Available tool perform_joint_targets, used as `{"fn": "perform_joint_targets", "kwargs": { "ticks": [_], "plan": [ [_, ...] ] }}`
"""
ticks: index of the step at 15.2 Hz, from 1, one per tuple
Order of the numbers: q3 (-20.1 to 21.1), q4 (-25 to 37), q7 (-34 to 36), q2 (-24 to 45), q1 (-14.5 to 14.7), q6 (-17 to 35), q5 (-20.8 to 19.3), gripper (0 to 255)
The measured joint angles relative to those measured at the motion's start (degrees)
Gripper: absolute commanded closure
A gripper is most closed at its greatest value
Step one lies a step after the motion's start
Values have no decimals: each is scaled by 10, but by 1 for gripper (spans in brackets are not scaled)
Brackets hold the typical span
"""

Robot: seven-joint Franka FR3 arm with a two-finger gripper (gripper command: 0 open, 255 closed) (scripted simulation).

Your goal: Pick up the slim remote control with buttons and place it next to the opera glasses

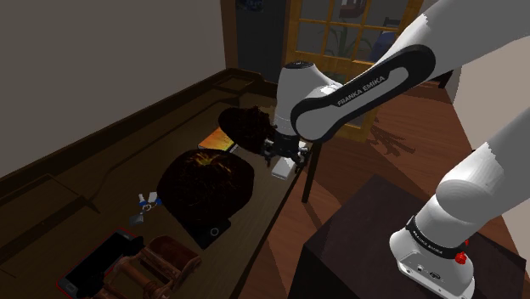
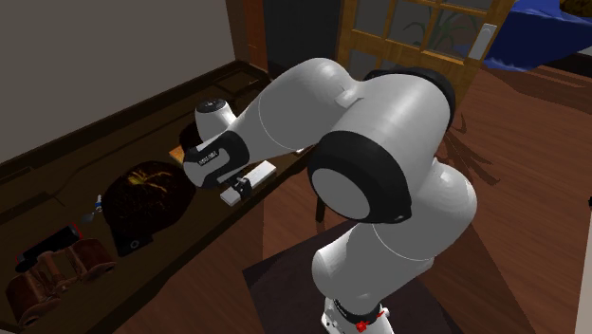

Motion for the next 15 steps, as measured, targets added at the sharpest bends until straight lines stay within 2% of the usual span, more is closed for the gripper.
{"fn": "perform_joint_targets", "kwargs": {
  "ticks": [2,3,15],
  "plan": [
    [0,0,0,0,0,0,0,0],
    [0,0,0,0,0,0,0,255],
    [-1,4,-2,-7,1,-11,4,255]
  ]
}}
